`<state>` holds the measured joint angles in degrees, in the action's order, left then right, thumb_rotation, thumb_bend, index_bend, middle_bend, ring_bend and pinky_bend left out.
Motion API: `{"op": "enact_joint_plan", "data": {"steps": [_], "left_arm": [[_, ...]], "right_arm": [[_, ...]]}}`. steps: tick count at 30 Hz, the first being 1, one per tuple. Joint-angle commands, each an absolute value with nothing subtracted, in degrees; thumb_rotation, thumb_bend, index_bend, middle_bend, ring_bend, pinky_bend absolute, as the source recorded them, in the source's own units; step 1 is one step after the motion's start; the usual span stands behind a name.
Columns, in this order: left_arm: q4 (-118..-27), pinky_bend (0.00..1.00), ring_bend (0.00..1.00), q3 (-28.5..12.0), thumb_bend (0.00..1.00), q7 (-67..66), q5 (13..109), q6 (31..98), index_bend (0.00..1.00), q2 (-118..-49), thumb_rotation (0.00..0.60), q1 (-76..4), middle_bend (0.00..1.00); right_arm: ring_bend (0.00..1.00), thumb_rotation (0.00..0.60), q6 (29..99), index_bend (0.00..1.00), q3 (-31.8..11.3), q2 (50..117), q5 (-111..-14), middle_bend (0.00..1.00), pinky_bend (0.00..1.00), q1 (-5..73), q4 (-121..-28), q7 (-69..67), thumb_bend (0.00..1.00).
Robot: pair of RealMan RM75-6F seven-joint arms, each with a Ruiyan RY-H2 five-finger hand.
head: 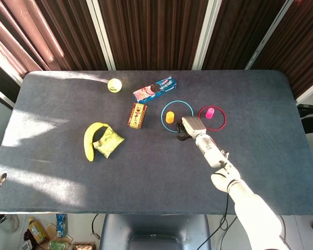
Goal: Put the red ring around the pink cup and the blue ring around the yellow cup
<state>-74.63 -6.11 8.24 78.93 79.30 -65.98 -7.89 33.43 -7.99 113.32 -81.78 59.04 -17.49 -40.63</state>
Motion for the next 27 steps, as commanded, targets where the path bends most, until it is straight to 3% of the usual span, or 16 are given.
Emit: {"op": "enact_joint_plan", "data": {"steps": [1, 10, 17, 21, 27], "left_arm": [[-74.66, 0.18, 0.0, -6.13, 0.29, 8.23, 78.89, 79.3, 0.15, -65.96, 0.6, -7.88, 0.0], [-74.8, 0.18, 0.0, -6.02, 0.29, 8.06, 78.92, 79.12, 0.15, -65.87, 0.6, -7.92, 0.0], [-75.54, 0.18, 0.0, -5.94, 0.29, 7.05, 79.49, 79.61, 0.15, -65.67, 0.6, -8.03, 0.0], [-76.94, 0.18, 0.0, -5.82, 0.29, 5.51, 80.01, 80.04, 0.15, -65.57, 0.6, -8.18, 0.0], [-79.48, 0.18, 0.0, -5.65, 0.29, 2.01, 80.51, 80.15, 0.15, -65.49, 0.6, -8.67, 0.0]], "right_arm": [[1.0, 0.6, 33.71, 0.69, -7.84, 113.18, -82.02, 0.9, 0.96, 59.03, -17.64, -41.09, 0.26], [1.0, 0.6, 36.53, 0.62, -7.26, 112.24, -83.08, 0.9, 0.96, 58.76, -18.93, -41.73, 0.24], [0.94, 0.6, 49.41, 0.6, -5.87, 107.03, -86.18, 0.9, 0.9, 56.08, -26.42, -36.3, 0.23], [0.86, 0.6, 59.78, 0.59, -5.48, 100.03, -87.43, 0.88, 0.83, 51.8, -37.54, -19.82, 0.23], [0.58, 0.6, 72.98, 0.49, -5.8, 84.98, -85.4, 0.62, 0.63, 41.56, -66.49, 14.22, 0.23]]}}
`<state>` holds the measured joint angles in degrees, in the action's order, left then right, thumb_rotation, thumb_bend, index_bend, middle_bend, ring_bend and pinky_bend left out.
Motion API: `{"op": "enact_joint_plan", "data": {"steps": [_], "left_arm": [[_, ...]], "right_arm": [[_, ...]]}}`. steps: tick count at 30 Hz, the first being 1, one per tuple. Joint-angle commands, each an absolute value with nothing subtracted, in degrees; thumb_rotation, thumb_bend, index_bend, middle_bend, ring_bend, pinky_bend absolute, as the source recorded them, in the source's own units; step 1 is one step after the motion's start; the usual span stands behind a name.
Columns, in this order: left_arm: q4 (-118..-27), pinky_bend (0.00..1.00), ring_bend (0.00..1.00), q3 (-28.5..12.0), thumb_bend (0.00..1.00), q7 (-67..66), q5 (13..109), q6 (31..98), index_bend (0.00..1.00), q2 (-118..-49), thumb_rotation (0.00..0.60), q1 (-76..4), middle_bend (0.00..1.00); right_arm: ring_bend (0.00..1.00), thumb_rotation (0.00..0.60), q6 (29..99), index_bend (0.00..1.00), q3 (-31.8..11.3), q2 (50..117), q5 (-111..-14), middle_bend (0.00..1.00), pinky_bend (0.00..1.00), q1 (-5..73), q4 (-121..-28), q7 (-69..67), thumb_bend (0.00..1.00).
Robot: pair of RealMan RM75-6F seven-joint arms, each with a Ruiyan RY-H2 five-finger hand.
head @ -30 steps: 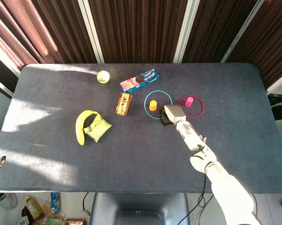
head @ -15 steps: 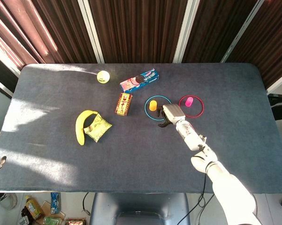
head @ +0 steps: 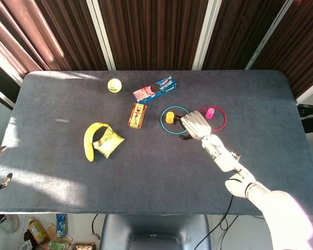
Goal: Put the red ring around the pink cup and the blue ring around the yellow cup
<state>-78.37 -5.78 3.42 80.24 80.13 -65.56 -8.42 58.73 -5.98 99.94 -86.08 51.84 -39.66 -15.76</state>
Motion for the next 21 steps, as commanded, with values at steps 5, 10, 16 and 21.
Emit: {"op": "enact_joint_plan", "data": {"steps": [5, 10, 16, 21], "left_arm": [[-81.86, 0.18, 0.0, -5.23, 0.29, -1.28, 81.16, 80.45, 0.15, -65.29, 0.6, -8.88, 0.0], [-84.54, 0.18, 0.0, -5.32, 0.29, -4.34, 81.49, 81.12, 0.15, -65.25, 0.6, -9.12, 0.0], [-86.47, 0.18, 0.0, -5.69, 0.29, -5.71, 80.99, 80.76, 0.15, -65.91, 0.6, -9.71, 0.0], [-86.45, 0.18, 0.0, -5.35, 0.29, -6.63, 81.14, 79.9, 0.15, -66.35, 0.6, -10.26, 0.0]], "right_arm": [[0.34, 0.6, 81.39, 0.38, -3.61, 73.85, -83.27, 0.39, 0.42, 32.14, -86.47, 25.63, 0.21], [0.17, 0.6, 86.68, 0.23, -0.61, 64.31, -80.2, 0.21, 0.2, 23.19, -99.21, 22.85, 0.21], [0.08, 0.6, 91.84, 0.08, 1.64, 58.7, -79.6, 0.1, 0.12, 15.46, -102.99, 18.44, 0.21], [0.06, 0.6, 95.67, 0.03, 1.96, 58.87, -80.9, 0.08, 0.11, 11.25, -100.93, 18.47, 0.21]]}}
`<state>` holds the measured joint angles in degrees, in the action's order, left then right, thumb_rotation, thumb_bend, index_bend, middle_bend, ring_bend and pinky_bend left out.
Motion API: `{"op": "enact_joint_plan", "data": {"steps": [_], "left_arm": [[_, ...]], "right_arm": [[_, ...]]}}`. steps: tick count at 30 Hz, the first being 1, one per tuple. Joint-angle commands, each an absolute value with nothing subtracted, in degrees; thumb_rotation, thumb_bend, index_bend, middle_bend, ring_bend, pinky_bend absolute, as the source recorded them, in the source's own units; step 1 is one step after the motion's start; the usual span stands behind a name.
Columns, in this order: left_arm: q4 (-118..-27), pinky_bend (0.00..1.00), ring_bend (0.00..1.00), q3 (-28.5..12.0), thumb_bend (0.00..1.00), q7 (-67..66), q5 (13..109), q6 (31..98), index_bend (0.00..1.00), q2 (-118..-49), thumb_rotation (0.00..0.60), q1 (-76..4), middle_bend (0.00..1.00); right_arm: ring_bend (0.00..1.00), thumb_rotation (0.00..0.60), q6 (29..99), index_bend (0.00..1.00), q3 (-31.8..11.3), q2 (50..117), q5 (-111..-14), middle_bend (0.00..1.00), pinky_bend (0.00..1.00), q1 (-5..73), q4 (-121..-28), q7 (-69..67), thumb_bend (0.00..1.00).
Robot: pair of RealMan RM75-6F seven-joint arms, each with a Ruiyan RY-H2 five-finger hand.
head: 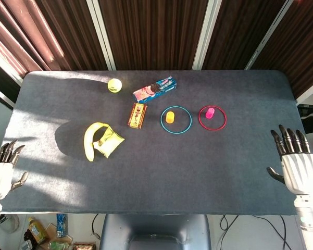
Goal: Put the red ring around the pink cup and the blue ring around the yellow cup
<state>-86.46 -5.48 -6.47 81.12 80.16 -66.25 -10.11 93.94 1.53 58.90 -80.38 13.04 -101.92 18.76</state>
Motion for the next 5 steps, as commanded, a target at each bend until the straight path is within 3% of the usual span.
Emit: {"op": "enact_joint_plan", "data": {"steps": [1, 5], "left_arm": [[-86.46, 0.18, 0.0, -5.29, 0.29, -6.65, 81.15, 79.76, 0.15, -66.38, 0.6, -10.32, 0.0], [-86.4, 0.18, 0.0, -5.02, 0.29, -6.57, 81.45, 79.44, 0.15, -66.4, 0.6, -10.54, 0.0]], "right_arm": [[0.06, 0.6, 95.96, 0.03, 1.82, 59.15, -81.0, 0.08, 0.11, 10.83, -100.41, 18.44, 0.21], [0.06, 0.6, 95.86, 0.03, 1.43, 59.84, -81.82, 0.08, 0.11, 9.76, -99.25, 17.87, 0.21]]}}
